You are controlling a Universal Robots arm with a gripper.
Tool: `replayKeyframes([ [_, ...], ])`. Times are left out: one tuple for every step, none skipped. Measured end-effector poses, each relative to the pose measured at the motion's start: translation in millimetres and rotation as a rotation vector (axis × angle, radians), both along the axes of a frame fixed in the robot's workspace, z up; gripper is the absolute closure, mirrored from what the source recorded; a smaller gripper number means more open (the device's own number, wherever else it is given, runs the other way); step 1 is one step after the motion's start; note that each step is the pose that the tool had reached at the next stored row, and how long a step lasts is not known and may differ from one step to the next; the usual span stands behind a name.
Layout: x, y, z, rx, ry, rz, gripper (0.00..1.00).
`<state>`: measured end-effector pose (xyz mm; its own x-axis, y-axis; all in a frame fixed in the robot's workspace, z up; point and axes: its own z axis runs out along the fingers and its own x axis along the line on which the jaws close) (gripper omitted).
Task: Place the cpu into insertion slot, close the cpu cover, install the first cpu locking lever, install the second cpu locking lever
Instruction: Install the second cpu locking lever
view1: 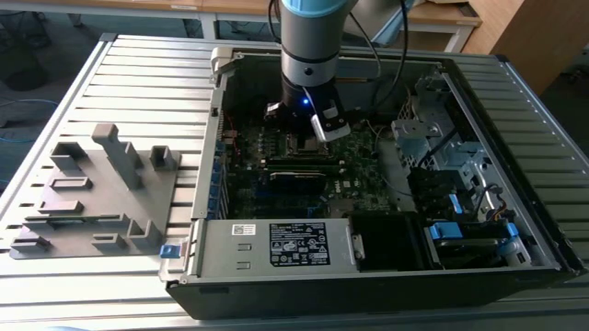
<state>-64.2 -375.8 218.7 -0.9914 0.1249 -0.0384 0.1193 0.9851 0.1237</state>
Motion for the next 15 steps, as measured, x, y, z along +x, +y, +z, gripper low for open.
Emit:
replayKeyframes([
  [0.1,3.6,-0.2,-0.0016,0.0000,0.000,0.89],
  [0.2,7.1,-0.3,-0.0031,-0.0001,0.000,0.89],
  [0.4,9.8,-0.4,-0.0048,0.0000,0.000,0.89],
  [1.1,11.8,-0.5,-0.0059,0.0000,0.000,0.89],
  [2.2,13.2,-0.7,-0.0067,-0.0001,0.000,0.89],
  [3.6,14.3,-0.8,-0.0076,-0.0001,0.000,0.89],
  [5.4,15.2,-0.9,-0.0090,0.0000,0.000,0.89],
  [7.0,16.1,-1.0,-0.0103,0.0000,0.000,0.89],
  [8.6,16.9,-1.1,-0.0114,-0.0001,0.000,0.89],
  [10.4,17.6,-1.1,-0.0128,0.0000,0.000,0.89],
  [12.2,18.1,-1.2,-0.0141,-0.0001,0.000,0.89],
  [13.6,18.2,-1.2,-0.0157,-0.0001,0.000,0.89],
  [14.2,18.3,-1.2,-0.0173,-0.0001,0.000,0.89],
  [14.6,18.5,-1.1,-0.0185,0.0000,0.000,0.89],
  [15.5,18.7,-1.2,-0.0197,-0.0001,0.000,0.89],
])
